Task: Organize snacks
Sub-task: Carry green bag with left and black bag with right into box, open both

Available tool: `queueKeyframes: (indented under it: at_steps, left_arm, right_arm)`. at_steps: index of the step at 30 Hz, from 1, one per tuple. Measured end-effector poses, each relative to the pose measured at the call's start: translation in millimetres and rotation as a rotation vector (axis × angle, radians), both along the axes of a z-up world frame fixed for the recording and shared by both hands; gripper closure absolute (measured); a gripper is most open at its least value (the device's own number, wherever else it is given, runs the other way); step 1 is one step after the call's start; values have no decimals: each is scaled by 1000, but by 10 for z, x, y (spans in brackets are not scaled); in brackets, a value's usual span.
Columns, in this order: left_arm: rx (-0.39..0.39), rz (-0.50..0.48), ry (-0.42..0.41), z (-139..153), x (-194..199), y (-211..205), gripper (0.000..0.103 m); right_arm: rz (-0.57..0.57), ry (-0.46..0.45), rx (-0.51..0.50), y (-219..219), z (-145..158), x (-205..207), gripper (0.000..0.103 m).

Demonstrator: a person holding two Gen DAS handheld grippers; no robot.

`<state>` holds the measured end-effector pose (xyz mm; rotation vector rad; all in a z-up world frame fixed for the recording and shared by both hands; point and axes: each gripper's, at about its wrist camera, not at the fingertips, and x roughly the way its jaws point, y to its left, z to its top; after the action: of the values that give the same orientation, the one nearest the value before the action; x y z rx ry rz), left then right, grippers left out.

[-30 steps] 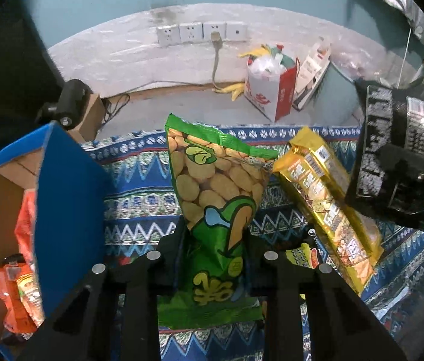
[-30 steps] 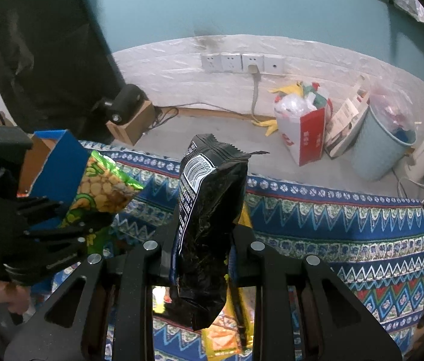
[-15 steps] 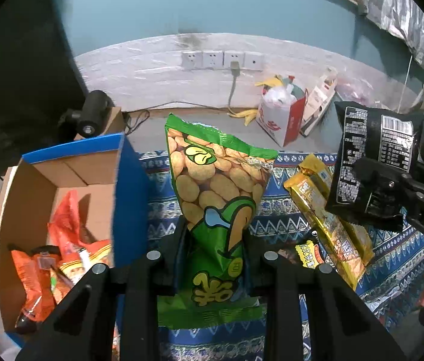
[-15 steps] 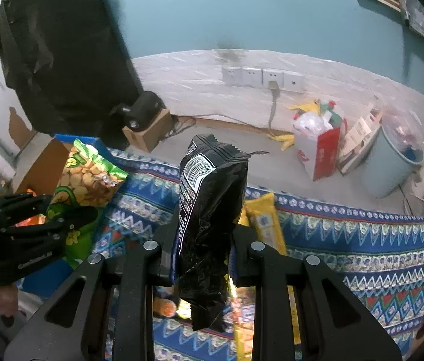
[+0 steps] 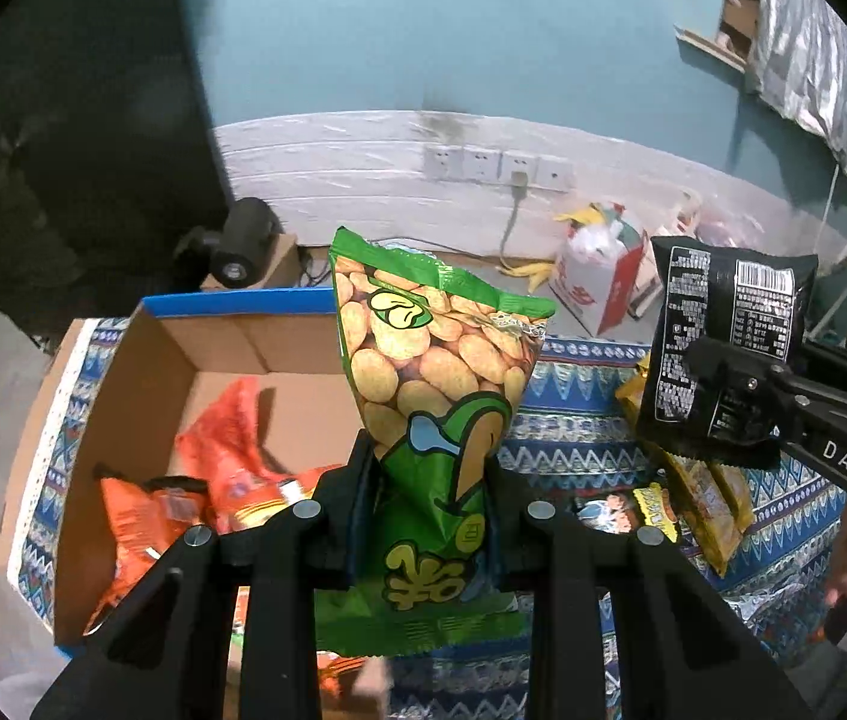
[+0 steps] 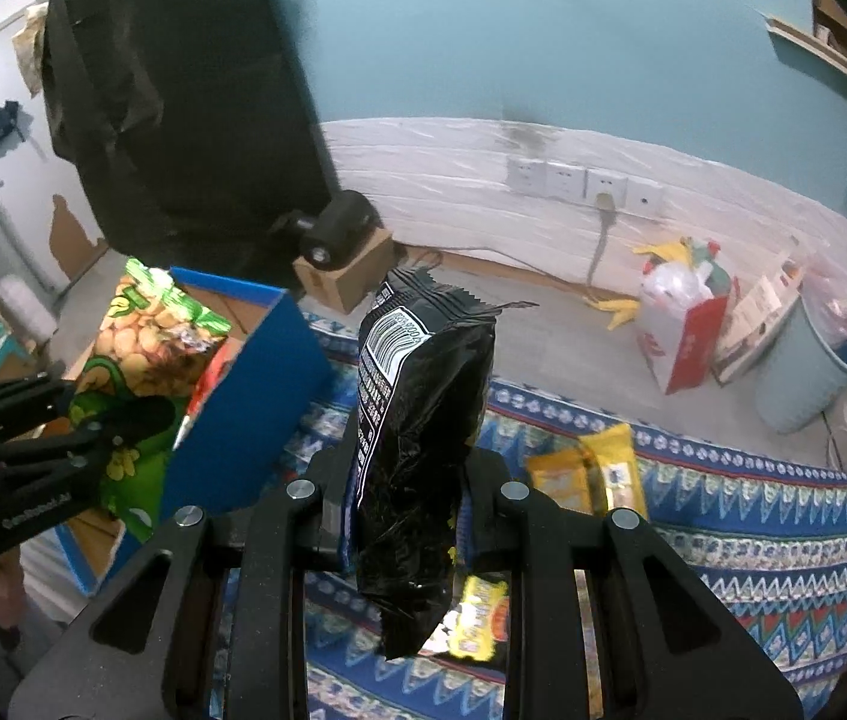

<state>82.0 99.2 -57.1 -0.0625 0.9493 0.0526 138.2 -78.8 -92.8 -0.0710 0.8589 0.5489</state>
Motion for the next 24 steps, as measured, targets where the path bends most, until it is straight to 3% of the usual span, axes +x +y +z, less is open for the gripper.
queueKeyframes:
  at_steps: [24]
  left_arm:
    - [-21, 218, 38, -185, -478, 1077, 73]
  right_arm:
    - [183, 4, 5, 1215, 61, -188, 80]
